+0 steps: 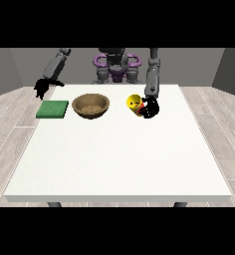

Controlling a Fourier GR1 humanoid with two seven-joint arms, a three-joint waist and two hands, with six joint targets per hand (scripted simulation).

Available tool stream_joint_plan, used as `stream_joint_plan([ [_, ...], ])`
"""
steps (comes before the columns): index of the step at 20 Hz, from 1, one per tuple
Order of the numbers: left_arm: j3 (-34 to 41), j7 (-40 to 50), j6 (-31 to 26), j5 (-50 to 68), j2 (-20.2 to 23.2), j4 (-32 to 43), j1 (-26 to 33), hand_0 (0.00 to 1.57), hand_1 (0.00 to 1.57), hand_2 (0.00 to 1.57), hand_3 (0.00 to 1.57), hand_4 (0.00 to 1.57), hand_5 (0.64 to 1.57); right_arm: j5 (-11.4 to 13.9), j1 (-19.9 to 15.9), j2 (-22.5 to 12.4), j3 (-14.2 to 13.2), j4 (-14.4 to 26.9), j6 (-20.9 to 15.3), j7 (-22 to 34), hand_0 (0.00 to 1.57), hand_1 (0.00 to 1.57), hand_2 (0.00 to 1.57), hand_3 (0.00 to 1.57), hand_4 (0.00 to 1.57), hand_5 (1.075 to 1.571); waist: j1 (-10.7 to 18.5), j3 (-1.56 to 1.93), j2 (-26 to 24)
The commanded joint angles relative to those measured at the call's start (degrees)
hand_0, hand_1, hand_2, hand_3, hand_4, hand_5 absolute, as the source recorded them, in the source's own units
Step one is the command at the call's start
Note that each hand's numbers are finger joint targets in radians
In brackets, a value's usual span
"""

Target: Pick the cup and pour the ball into the bowl, then pick the bowl and place it on the pad

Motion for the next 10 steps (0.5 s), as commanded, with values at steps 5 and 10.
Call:
stream_joint_plan([
  [5, -13.63, 17.62, 12.62, -20.97, 0.88, 3.17, 0.19, 1.41, 1.41, 1.57, 1.57, 1.24, 1.552, 1.42, -2.23, 3.37, 1.91, 6.98, -2.05, 4.35, 0.0, 0.0, 0.31, 0.25, 0.28, 1.552, 1.06, -0.44, -12.0],
  [10, -21.93, 27.72, 14.9, -35.39, 2.27, 5.84, -2.28, 1.43, 1.43, 1.57, 1.57, 1.18, 1.568, 0.49, -5.34, 1.98, -0.13, 11.6, -2.78, 6.19, 0.0, 0.0, 0.18, 0.14, 0.34, 1.55, 4.05, -0.37, -15.22],
])
